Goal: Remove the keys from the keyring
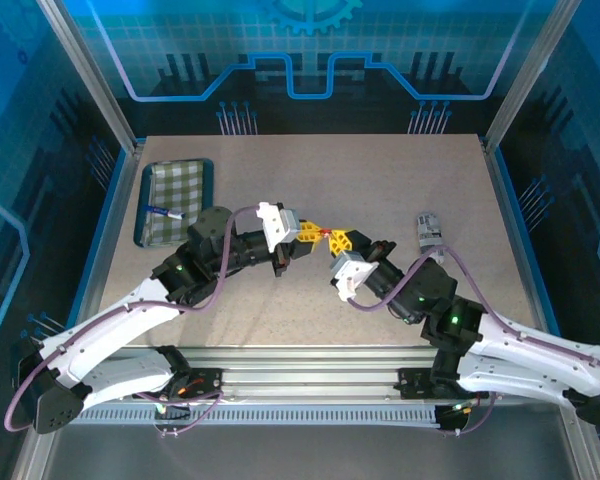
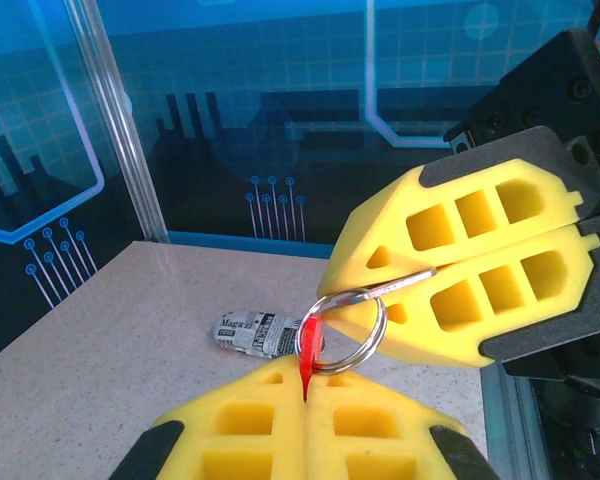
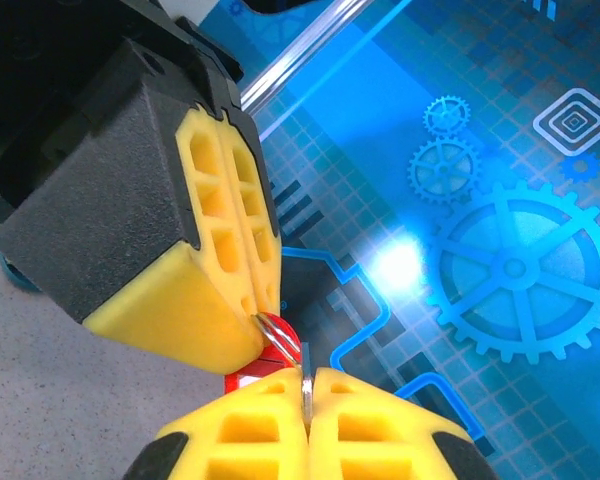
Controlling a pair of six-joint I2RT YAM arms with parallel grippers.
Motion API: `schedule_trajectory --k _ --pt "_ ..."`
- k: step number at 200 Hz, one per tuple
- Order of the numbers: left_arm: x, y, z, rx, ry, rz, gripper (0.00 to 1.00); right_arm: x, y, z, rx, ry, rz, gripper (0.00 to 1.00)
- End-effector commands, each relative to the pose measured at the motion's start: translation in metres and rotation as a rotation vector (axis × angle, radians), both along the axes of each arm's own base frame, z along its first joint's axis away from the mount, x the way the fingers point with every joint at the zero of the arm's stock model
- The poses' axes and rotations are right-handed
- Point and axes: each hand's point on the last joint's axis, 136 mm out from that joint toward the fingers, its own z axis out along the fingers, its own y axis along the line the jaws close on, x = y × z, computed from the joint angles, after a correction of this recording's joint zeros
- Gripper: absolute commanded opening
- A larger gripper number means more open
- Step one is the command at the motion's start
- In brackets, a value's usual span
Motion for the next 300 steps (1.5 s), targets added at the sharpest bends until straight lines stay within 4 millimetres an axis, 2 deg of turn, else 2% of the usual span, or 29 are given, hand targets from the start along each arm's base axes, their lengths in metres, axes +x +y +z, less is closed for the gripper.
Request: schedule_trajectory --k 1,17,37,68,107,153,181,208,225,238,258,278,300 --pt "-0.013 -0.005 0.033 -0.089 -0.078 -0.057 0.0 -0.013 0.029 -0.031 -0.072 0.078 0.139 0.01" --pt "-0.011 -0.005 0.03 -0.082 -0.072 -0.052 0.0 -0.01 0.022 -0.022 -0.002 0.133 0.149 0.1" --pt "-0.009 -0.005 0.027 -0.084 -0.059 -0.041 0.0 -0.008 0.011 -0.018 0.054 0.196 0.15 0.27" --pt "-0.005 -0.003 0.027 -0.102 -0.04 -0.035 0.0 -0.012 0.002 -0.027 0.055 0.264 0.167 0.36" --pt "-0.002 -0.003 0.027 -0.123 -0.013 -0.037 0.0 -0.012 -0.02 -0.02 0.202 0.368 0.168 0.45" --pt "0.002 -0.001 0.026 -0.143 0.022 -0.028 0.0 -0.006 -0.032 -0.019 0.313 0.471 0.171 0.44" --pt "0.003 -0.001 0.027 -0.152 0.026 -0.023 0.0 -0.007 -0.037 -0.014 0.439 0.56 0.204 0.35" --pt "0.003 -0.001 0.026 -0.146 0.028 -0.022 0.0 -0.023 -0.029 -0.012 0.485 0.647 0.311 0.22" --pt "0.002 -0.001 0.026 -0.145 0.027 -0.025 0.0 -0.038 -0.02 -0.009 0.48 0.694 0.417 0.27" --pt "0.001 -0.001 0.026 -0.141 0.026 -0.032 0.0 -0.041 -0.017 -0.003 0.493 0.719 0.454 0.31" --pt "0.0 -0.002 0.026 -0.141 0.025 -0.041 0.0 -0.034 -0.014 0.003 0.533 0.743 0.46 0.32" --pt "-0.001 -0.002 0.026 -0.147 0.024 -0.045 0.0 -0.025 -0.016 0.007 0.586 0.752 0.46 0.4" --pt "-0.002 -0.002 0.027 -0.148 0.02 -0.052 0.0 -0.019 -0.017 0.009 0.616 0.766 0.467 0.38"
